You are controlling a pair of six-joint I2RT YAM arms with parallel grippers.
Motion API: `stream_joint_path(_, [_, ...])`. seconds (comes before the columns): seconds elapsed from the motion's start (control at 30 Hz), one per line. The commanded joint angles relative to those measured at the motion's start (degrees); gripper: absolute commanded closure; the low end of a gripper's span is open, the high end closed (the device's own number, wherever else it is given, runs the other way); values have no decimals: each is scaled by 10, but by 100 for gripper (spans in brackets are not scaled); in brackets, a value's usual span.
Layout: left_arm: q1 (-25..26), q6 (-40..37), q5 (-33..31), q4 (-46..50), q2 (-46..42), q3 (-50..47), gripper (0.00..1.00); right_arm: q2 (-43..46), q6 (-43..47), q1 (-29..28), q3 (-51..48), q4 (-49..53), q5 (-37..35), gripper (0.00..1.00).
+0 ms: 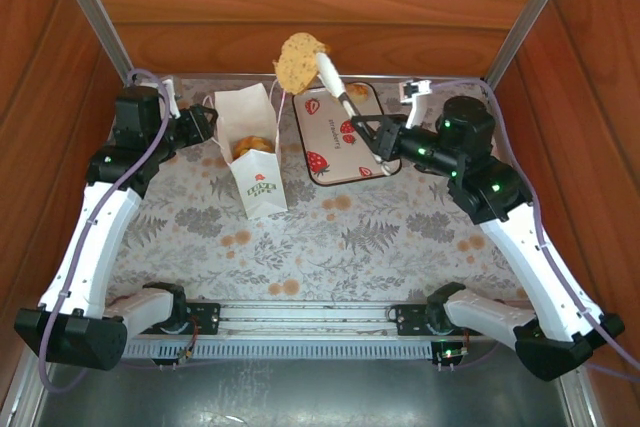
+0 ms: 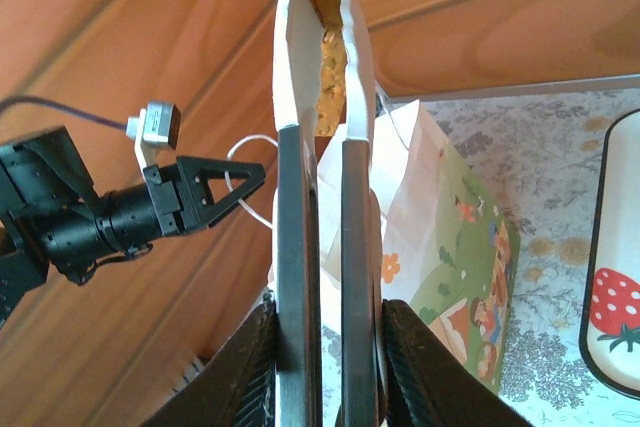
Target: Place the fake bread into the paper bag
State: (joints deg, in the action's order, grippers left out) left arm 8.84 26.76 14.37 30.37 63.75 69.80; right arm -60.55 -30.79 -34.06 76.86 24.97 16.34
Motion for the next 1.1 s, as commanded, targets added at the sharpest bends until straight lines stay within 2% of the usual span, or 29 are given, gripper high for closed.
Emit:
stream_joint_path(0.0, [-5, -11, 7, -10, 1, 12, 55, -16, 40, -43, 27, -6, -74, 71])
stream_joint_path(0.07, [-5, -14, -3, -10, -2, 9, 64, -36, 55, -73, 41, 0, -103, 71])
stream_joint_path(0.17, [-5, -21, -11, -10, -9, 4, 72, -69, 72, -113, 63, 11, -141, 71])
stream_joint_path(0.47, [-6, -25, -24, -10, -19, -10, 84, -161, 114, -188, 120, 50, -232, 71])
stream_joint_path(1.07, [-12, -22, -50, -4, -46, -41, 87, -231, 141, -222, 127, 83, -285, 71])
